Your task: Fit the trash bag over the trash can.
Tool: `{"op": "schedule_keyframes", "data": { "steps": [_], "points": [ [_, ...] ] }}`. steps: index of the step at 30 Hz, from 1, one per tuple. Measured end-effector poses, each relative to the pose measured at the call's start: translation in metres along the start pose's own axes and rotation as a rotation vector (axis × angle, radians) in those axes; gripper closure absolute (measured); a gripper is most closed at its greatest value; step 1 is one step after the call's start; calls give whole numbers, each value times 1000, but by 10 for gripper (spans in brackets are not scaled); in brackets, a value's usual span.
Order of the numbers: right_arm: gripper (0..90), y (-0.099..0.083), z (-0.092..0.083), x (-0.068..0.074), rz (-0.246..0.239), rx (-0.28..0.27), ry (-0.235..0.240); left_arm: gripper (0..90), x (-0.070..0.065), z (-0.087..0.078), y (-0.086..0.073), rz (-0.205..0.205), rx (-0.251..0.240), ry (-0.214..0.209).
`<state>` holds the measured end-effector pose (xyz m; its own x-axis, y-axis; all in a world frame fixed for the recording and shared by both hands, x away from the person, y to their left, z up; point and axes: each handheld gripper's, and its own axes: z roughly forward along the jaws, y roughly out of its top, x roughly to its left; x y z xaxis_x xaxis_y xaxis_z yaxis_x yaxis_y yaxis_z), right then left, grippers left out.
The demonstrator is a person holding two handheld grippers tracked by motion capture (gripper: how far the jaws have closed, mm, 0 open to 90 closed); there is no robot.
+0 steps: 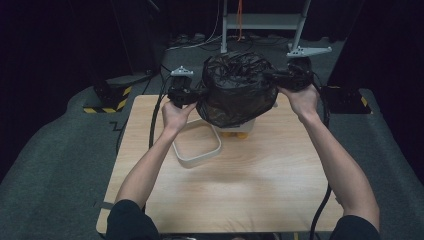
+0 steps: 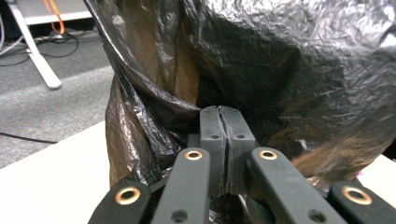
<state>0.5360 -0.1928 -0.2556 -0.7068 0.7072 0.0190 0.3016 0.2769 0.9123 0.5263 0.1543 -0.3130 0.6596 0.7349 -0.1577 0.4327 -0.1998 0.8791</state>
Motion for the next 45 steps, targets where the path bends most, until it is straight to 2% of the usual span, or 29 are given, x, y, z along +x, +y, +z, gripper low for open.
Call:
{"op": "schedule_keyframes", "data": {
  "steps": [4,7,10,12,14,16,19,22,26,30,32,34,38,42,45],
  "points": [
    [673,6,-3,-1,22,-45,-12,715,1,-12,5,-10,-56,16],
    [627,13,3,0,26,-53,6,583,2,-19,13,-18,-63,1],
    [619,18,15,4,2,-36,2,486,2,-30,23,-21,-102,14],
    [622,20,22,6,-13,-18,5,427,2,-33,28,-21,-105,25],
    [632,20,28,9,-22,2,16,401,3,-35,44,-3,-111,66],
    [644,19,30,12,-24,12,31,385,2,-31,55,8,-107,82],
    [646,15,31,18,-38,35,44,366,3,-16,72,27,-79,109],
    [645,13,31,22,-42,51,58,344,6,6,86,33,-36,110],
    [641,11,33,25,-44,56,73,326,9,31,95,35,14,104],
    [636,7,35,28,-40,72,94,349,11,53,98,42,89,155],
    [639,5,34,29,-38,72,106,376,14,62,100,42,134,204],
    [637,4,31,30,-35,67,120,401,20,67,101,21,158,246],
    [630,5,27,33,-43,66,128,419,30,73,101,-40,169,265],
    [610,6,27,37,-68,70,127,416,37,74,99,-103,163,234],
    [570,7,26,35,-68,58,110,382,36,71,99,-110,136,216]
  ]
}}
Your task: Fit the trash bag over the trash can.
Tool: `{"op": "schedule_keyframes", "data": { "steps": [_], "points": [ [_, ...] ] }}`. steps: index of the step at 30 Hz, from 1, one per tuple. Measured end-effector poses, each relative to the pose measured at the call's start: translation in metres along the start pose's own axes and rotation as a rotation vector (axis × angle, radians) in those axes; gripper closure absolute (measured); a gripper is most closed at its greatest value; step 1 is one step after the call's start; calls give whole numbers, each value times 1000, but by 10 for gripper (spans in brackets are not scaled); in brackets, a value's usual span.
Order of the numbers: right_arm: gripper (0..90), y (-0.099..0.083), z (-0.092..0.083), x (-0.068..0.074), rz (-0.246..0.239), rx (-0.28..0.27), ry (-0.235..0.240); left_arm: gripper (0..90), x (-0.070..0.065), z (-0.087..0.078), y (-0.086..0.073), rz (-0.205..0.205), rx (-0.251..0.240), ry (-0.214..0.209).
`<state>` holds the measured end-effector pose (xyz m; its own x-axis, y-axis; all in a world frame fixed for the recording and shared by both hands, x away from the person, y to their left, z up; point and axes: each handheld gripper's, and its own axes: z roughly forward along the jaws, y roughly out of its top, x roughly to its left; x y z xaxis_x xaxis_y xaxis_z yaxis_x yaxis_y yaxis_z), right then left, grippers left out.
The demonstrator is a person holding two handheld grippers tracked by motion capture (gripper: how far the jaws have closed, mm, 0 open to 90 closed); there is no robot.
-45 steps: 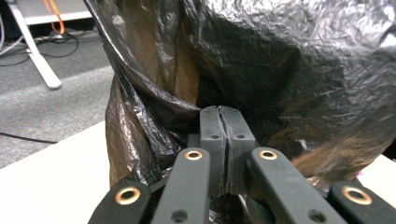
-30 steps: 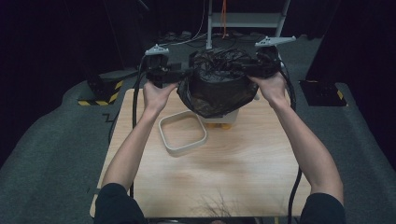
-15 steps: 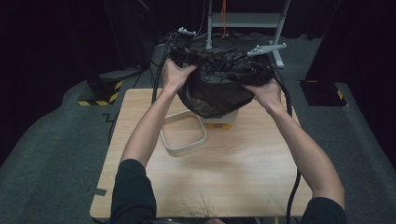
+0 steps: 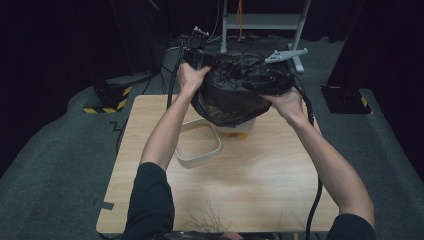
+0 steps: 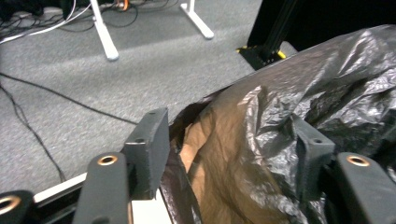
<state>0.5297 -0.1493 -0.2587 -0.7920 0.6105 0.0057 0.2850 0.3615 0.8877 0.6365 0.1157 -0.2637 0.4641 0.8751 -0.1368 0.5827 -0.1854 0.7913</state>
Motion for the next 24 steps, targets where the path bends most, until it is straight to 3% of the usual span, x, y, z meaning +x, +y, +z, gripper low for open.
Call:
{"op": "schedule_keyframes", "data": {
  "steps": [4,6,11,17,24],
  "points": [
    [540,7,-7,-12,34,-51,-47,353,-3,-14,-4,8,-43,-25],
    [527,14,-7,-21,26,-53,-118,346,-4,-22,-7,9,-64,-38],
    [513,27,3,-39,37,-51,-213,360,-11,-36,-14,32,-87,-53],
    [553,35,26,-56,54,-4,-283,438,-22,-39,-22,77,-87,-54],
    [595,29,39,-68,69,69,-298,462,-20,-33,-26,76,-54,-58]
  ]
}}
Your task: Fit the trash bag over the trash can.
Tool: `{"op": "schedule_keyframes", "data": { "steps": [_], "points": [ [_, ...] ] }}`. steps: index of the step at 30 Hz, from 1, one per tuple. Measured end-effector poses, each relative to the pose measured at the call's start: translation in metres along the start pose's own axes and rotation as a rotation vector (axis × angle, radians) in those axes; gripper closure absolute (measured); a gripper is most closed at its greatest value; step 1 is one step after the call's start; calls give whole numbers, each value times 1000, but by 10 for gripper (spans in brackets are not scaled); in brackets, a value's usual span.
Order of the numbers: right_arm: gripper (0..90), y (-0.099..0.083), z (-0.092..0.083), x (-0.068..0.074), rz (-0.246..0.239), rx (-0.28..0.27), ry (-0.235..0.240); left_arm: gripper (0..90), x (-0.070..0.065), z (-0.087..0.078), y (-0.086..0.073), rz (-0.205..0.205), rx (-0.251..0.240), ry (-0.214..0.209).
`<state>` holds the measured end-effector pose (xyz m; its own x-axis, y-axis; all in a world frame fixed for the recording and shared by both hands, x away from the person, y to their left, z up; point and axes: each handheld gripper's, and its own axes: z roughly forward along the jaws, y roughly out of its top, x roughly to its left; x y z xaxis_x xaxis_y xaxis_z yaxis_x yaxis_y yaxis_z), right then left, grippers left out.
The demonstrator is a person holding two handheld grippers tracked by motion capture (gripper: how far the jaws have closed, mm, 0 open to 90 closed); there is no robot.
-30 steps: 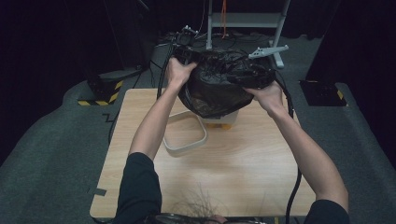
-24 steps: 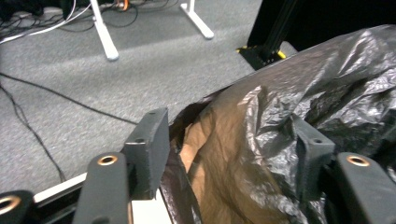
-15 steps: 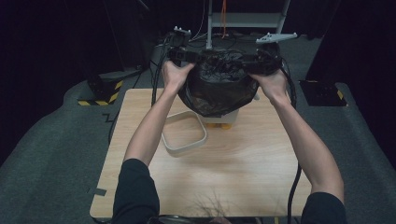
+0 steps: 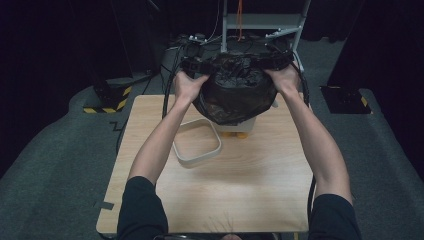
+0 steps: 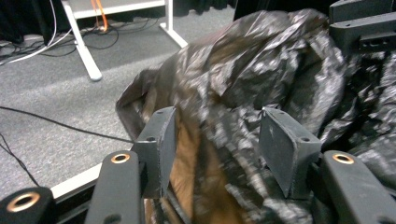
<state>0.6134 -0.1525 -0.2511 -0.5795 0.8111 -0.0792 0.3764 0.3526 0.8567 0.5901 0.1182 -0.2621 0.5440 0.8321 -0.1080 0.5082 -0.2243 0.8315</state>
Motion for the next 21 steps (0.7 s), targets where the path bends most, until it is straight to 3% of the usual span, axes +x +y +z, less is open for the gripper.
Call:
{"op": "schedule_keyframes", "data": {
  "steps": [2,5,8,12,16,21],
  "points": [
    [575,0,0,1,-14,5,-17,463,1,0,-1,-6,0,-3],
    [560,2,-4,0,-6,-37,-30,465,1,1,-3,0,7,1],
    [558,2,-1,-1,-11,-5,-36,466,3,3,-3,-5,10,-1],
    [562,-4,12,-8,27,71,-6,465,4,6,-6,-10,19,-3],
    [524,-8,17,-22,140,107,84,449,7,8,-7,-35,19,-21],
    [475,-7,16,-22,139,120,83,439,6,6,-6,-32,6,-18]
  ]
}}
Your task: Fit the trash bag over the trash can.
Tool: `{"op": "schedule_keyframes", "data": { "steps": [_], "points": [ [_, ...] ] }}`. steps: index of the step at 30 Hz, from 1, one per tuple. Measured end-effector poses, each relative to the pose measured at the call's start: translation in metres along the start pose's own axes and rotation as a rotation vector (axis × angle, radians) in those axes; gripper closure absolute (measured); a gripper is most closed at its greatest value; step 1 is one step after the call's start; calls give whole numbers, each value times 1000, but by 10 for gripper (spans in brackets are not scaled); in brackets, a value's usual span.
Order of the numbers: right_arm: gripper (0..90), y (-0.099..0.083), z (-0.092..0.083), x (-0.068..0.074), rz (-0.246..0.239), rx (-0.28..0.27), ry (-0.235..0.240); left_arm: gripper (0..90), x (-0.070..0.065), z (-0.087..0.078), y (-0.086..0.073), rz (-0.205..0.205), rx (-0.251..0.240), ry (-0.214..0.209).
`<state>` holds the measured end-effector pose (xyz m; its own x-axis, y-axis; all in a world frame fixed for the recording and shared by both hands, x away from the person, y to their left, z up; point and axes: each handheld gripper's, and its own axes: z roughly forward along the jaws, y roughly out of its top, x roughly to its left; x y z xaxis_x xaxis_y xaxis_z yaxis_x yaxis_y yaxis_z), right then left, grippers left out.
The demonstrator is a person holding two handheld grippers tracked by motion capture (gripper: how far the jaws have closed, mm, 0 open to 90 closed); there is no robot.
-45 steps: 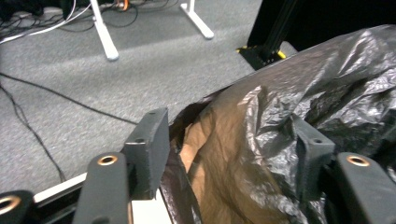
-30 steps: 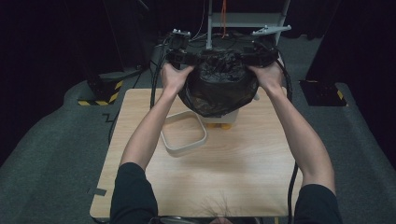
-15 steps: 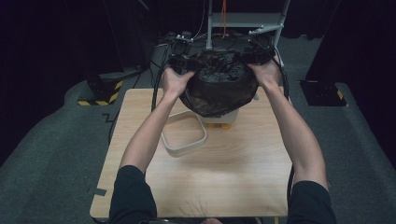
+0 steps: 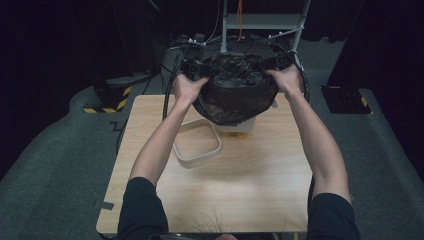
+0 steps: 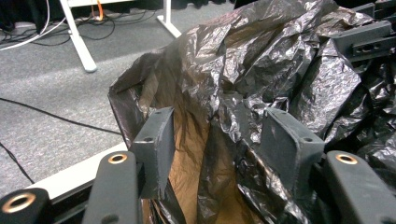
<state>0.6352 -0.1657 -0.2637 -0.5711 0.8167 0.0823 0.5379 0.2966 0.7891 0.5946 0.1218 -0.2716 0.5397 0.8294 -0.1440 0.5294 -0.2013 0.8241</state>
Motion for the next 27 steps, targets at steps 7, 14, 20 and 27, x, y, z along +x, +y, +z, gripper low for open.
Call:
{"op": "schedule_keyframes", "data": {
  "steps": [7,14,20,27],
  "points": [
    [476,8,-20,8,-64,-131,-44,417,3,-8,10,8,-56,17],
    [576,10,-4,8,-76,-102,-24,427,5,0,8,-6,-49,10],
    [521,2,4,-5,6,-53,36,427,7,4,7,-13,-34,7],
    [455,-7,-30,9,-59,-135,2,378,-4,-14,3,15,-71,-20]
  ]
}}
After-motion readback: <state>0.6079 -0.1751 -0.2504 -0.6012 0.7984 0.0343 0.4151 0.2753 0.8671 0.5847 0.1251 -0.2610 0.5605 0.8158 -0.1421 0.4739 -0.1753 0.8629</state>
